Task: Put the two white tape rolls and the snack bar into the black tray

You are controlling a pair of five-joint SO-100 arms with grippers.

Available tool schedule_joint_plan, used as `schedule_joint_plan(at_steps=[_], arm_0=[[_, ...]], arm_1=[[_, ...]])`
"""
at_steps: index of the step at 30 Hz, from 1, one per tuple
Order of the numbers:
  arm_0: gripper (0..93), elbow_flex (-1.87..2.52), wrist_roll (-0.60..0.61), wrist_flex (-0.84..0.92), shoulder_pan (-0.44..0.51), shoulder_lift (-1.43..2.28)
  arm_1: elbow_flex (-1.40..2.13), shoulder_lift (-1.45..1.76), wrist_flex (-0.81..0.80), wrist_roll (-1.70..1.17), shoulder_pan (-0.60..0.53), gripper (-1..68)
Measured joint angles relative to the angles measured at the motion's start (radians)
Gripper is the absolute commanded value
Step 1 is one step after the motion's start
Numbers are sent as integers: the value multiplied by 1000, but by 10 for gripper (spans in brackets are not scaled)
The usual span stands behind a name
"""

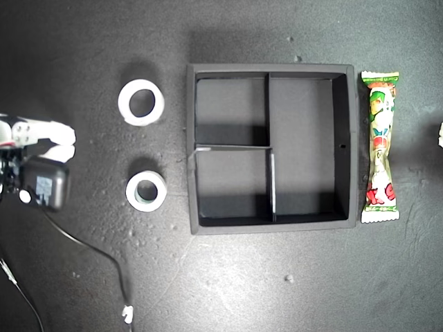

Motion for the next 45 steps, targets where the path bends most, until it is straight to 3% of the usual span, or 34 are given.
schedule_joint_plan(at_steps=[4,11,17,21,24,31,36,45], arm_0=[[140,0,123,-179,55,0],[196,-11,241,-457,138,0],[205,-77,264,-499,141,-44],[205,-173,298,-568,141,-296],[205,-319,330,-588,133,-581],[197,-615,399,-589,32,-1123],[190,-733,419,-560,-29,-1307],[162,-856,426,-479,-89,-1459]], arm_1=[[0,-5,-117,-114,9,-2],[0,-5,-356,-354,-146,2],[0,-5,-374,21,-86,13],[0,-6,-403,264,-81,9],[0,-6,-468,252,-72,9],[0,-6,-571,35,-173,7],[0,-6,-594,-49,-278,2],[0,-6,-594,-94,-334,2]])
